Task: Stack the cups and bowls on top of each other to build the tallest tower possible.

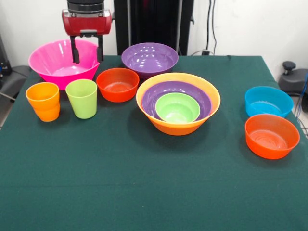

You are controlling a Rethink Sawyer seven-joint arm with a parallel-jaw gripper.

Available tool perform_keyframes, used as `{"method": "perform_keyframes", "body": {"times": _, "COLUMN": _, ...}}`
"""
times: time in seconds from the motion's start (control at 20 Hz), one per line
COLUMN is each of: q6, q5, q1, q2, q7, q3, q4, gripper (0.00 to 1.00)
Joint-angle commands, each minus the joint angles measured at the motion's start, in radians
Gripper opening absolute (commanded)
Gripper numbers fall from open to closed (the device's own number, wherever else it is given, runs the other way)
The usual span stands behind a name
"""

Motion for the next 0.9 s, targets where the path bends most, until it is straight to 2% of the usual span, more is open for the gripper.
{"method": "perform_keyframes", "body": {"times": 0.05, "q6": -0.011, "q5": -0.037, "q1": 0.028, "q2": -0.003, "q7": -0.023, "q3": -0.029, "q4": -0.012, "gripper": 1.00}}
{"method": "perform_keyframes", "body": {"times": 0.2, "q6": -0.011, "q5": -0.035, "q1": 0.038, "q2": -0.015, "q7": -0.008, "q3": -0.034, "q4": -0.008, "gripper": 1.00}}
{"method": "perform_keyframes", "body": {"times": 0.5, "q6": -0.086, "q5": -0.126, "q1": 0.089, "q2": 0.056, "q7": 0.066, "q3": -0.113, "q4": -0.053, "gripper": 1.00}}
{"method": "perform_keyframes", "body": {"times": 0.9, "q6": -0.113, "q5": -0.113, "q1": 0.123, "q2": 0.059, "q7": 0.078, "q3": -0.153, "q4": -0.057, "gripper": 1.00}}
